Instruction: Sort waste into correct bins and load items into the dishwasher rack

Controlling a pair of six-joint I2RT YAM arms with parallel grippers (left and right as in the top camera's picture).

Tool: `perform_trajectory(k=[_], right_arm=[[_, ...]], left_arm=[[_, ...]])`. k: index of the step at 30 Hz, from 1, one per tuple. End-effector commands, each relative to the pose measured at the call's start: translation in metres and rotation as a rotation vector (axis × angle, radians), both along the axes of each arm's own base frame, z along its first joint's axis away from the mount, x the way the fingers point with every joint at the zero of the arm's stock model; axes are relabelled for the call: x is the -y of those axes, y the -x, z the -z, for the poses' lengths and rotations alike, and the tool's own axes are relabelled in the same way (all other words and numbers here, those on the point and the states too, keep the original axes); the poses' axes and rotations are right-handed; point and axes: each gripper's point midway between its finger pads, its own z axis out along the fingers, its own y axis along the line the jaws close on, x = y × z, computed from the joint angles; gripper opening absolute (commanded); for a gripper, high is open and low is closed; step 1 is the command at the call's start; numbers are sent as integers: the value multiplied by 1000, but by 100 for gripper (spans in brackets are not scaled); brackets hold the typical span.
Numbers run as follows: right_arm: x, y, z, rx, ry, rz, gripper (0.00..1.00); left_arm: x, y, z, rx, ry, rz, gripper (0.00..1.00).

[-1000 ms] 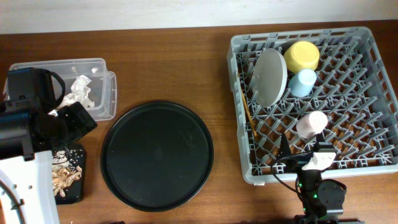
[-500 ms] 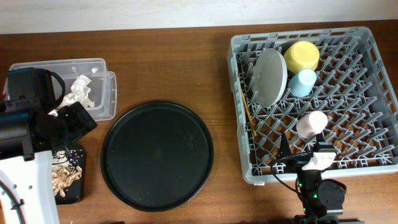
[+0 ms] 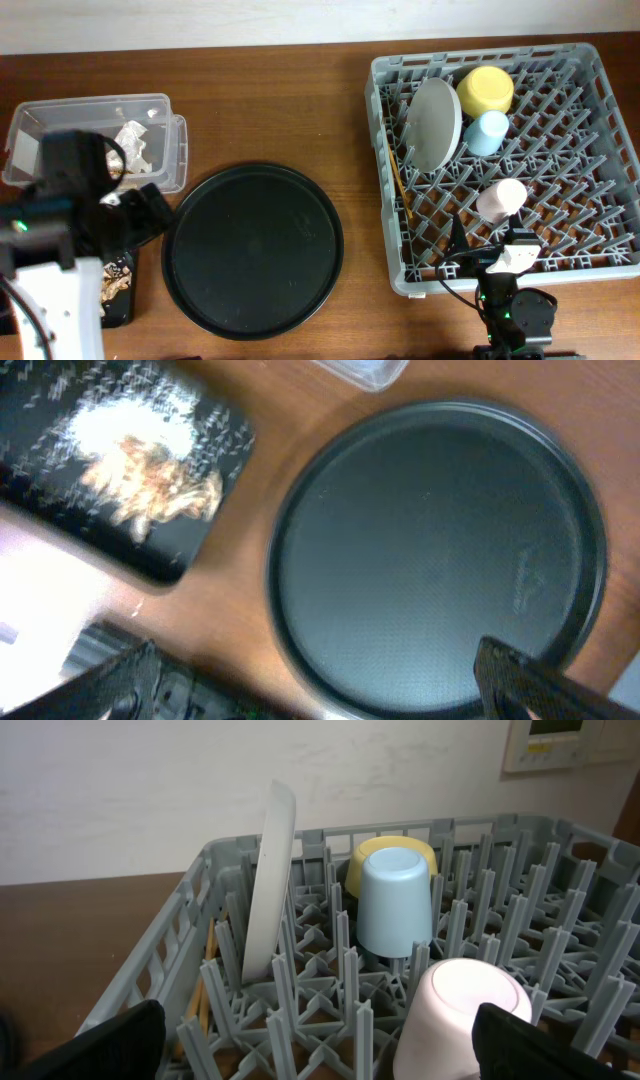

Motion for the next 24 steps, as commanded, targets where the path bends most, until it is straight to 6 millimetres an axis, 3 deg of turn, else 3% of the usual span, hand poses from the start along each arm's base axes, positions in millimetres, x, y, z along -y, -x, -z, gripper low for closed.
perform_trajectory(k=[1,4,8,14,20,24], right_arm=[[4,0,3,-2,4,19,98],[4,0,3,-2,4,19,98],[4,0,3,-2,4,19,98],[4,0,3,-2,4,19,98],[4,0,3,-2,4,19,98],[4,0,3,-2,4,19,98]], left_arm=[[17,10,33,90,-19,132,99],[33,6,59,193,-34,278,99],[57,-5,74,399,-76,509,99],[65,-14,84,643,-107,528,99],[65,-4,115,691,-120,526,99],[63,-2,111,771,-148,517,99]])
